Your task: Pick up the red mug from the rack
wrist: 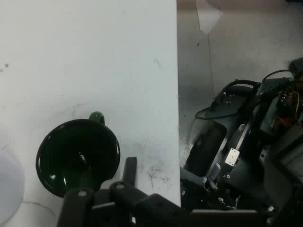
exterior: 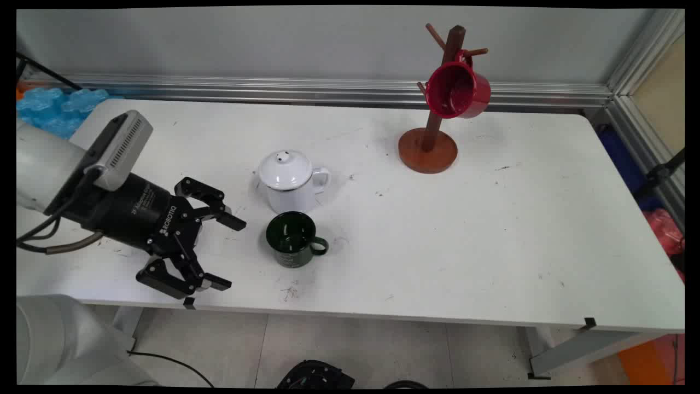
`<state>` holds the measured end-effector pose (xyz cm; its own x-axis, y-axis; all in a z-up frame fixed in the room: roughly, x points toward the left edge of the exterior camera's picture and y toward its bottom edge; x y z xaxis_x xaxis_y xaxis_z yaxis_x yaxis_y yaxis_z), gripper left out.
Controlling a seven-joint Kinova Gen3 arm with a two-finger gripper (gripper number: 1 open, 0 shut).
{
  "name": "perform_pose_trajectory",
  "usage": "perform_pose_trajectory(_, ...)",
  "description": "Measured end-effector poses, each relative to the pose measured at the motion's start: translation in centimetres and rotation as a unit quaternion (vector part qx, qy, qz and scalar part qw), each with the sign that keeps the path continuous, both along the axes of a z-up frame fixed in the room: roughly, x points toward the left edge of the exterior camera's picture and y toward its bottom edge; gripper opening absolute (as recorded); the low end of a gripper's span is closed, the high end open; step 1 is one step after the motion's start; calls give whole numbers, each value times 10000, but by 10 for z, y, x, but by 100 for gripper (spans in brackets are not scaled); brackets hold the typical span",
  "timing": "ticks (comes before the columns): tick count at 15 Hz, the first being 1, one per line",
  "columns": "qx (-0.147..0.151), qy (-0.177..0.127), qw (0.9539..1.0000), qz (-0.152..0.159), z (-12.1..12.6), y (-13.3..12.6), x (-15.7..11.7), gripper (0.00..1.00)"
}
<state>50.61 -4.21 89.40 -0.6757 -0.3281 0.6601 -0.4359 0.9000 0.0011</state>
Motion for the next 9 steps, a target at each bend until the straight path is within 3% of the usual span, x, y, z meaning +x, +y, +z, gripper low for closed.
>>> perform_pose_trajectory(9, 55, 373, 9986, 383, 13, -28, -23, 100)
